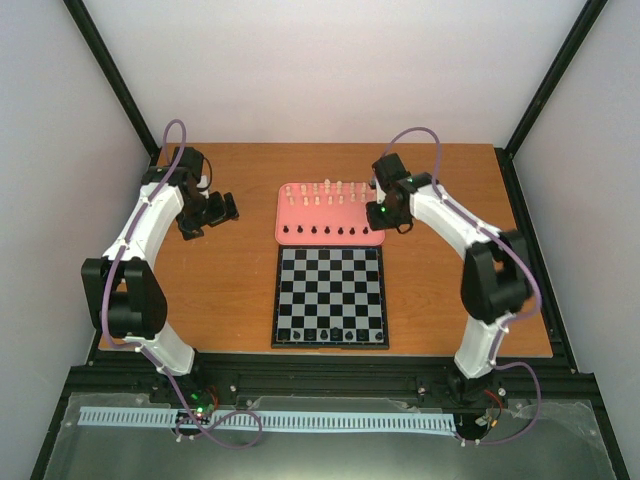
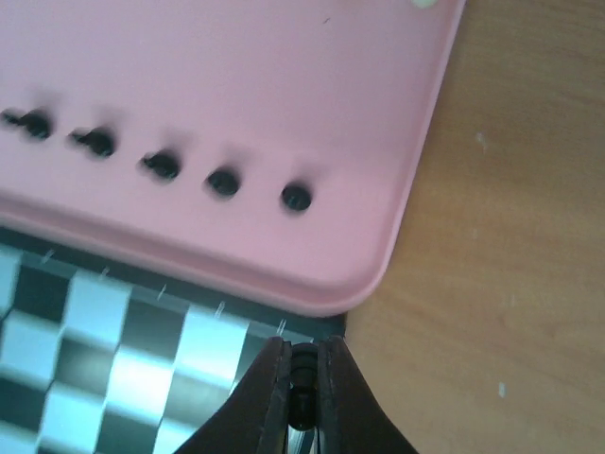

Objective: Set up the chess pieces on the board
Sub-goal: Pick up the chess piece from the storage box, then place the chess piece on the chessboard.

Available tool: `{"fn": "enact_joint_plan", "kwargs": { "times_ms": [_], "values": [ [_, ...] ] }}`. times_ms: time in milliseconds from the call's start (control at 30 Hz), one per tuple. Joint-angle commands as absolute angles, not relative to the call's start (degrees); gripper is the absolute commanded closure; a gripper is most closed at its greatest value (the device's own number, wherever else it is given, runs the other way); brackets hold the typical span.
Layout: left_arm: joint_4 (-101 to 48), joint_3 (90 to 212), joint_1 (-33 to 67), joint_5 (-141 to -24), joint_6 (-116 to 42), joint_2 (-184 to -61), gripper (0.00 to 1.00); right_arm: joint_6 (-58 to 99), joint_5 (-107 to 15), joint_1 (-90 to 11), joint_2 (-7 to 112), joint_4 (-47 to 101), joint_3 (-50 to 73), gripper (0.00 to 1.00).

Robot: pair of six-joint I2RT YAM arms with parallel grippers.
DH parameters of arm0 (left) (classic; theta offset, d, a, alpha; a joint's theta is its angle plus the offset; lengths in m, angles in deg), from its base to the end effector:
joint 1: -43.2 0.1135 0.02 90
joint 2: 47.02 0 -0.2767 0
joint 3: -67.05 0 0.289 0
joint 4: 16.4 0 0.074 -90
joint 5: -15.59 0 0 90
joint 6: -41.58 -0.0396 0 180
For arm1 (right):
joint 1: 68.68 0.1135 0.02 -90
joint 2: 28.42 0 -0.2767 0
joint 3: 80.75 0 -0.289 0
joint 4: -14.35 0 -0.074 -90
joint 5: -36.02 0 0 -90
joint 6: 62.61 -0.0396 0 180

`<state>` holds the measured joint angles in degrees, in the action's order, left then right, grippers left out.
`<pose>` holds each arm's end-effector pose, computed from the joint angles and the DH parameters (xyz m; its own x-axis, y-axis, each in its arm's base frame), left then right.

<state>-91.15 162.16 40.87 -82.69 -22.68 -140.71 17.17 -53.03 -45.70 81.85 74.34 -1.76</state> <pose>0.3587 -0.0203 0.2884 -0.8976 -0.3936 -0.1985 -0.3423 0.9060 -0.2488 0.4061 0.1729 0.2203 -0.9175 -0.1964 -0.3459 -0.2367 0.9684 0.0781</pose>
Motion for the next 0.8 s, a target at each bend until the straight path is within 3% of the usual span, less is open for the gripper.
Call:
{"fn": "enact_joint_plan", "kwargs": {
  "times_ms": [0, 167, 367, 767],
  "values": [
    [-90.36, 163.77, 40.72, -83.60, -23.06, -139.72, 0.00, 14.04, -50.92, -42.15, 69.90, 74.74, 9.30, 0.97],
    [-89.74, 162.64, 40.66, -83.62, -23.37, -138.85, 0.00, 9.55, -49.02, -36.10, 58.79, 73.07, 25.84, 0.97],
    [-89.73, 162.01, 40.60, -83.78, -23.75, -138.40, 0.00, 4.29, -49.27, -26.92, 50.06, 71.20, 37.50, 0.97],
    [-89.64, 160.27, 40.63, -83.74, -24.29, -137.13, 0.00, 0.03, -48.57, -22.99, 48.19, 66.13, 44.09, 0.97]
  ]
}}
